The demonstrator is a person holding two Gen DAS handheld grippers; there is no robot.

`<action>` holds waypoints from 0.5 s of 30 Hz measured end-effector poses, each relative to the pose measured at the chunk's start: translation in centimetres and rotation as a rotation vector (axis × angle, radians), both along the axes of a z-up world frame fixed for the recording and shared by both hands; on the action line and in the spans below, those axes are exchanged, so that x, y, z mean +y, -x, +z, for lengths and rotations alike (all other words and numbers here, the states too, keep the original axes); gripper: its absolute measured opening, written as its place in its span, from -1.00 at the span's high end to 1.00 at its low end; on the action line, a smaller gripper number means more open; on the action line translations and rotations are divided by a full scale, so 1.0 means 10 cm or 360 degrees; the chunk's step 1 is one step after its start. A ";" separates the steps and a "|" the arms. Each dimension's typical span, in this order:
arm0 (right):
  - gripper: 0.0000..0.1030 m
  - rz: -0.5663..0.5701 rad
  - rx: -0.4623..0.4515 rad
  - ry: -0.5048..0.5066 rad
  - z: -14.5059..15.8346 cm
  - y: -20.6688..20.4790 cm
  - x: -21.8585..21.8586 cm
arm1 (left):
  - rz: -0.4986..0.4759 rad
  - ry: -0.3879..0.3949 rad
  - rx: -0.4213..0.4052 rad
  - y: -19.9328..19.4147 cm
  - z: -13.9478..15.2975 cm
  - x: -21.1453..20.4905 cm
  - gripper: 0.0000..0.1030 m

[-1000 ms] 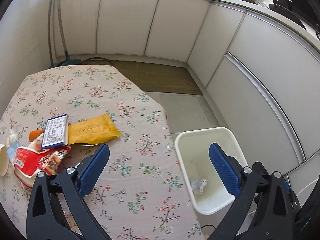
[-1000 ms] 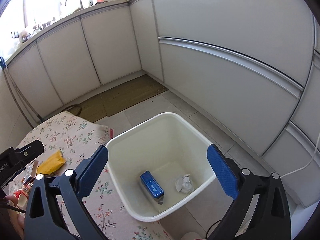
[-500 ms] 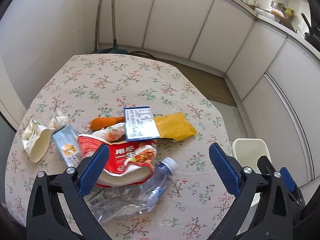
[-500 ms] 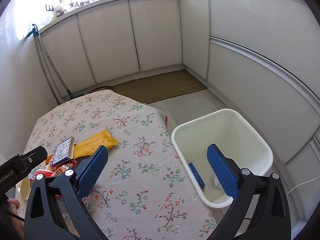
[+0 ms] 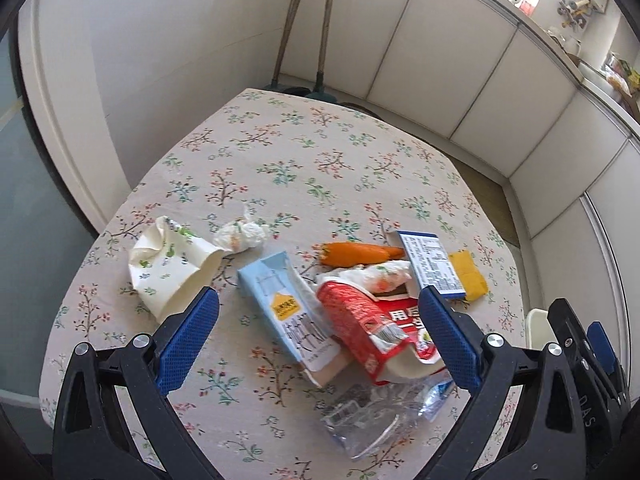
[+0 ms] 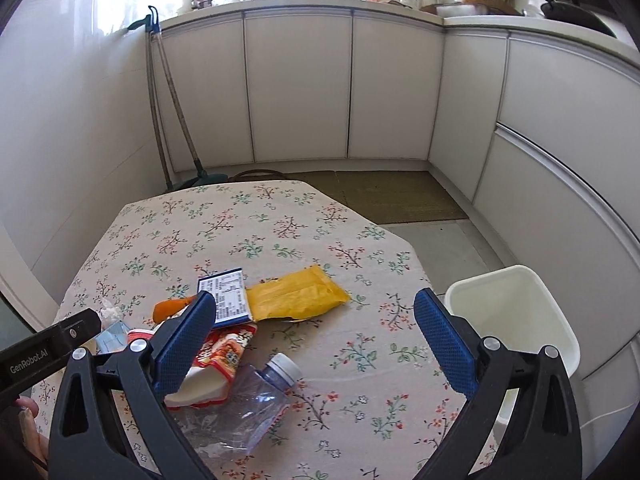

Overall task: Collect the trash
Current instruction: 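Grasp the white paper cup with the left tool and lift it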

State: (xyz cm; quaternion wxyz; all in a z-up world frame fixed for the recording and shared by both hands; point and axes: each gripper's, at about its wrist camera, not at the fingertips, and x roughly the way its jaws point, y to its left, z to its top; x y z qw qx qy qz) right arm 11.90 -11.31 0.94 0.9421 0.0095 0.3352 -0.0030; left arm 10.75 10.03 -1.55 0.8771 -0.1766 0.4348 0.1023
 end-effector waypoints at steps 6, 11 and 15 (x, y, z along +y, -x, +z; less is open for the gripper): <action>-0.87 0.0125 0.0005 0.0054 -0.01 0.00 0.41 | 0.0213 0.0031 0.0074 0.03 -0.13 0.53 -0.86; -0.87 0.0215 0.0009 0.0110 -0.06 0.01 0.67 | 0.0435 0.0171 0.0158 0.06 -0.32 0.97 -0.86; -0.87 0.0278 0.0018 0.0146 -0.09 0.00 0.86 | 0.0583 0.0315 0.0233 0.07 -0.49 1.21 -0.83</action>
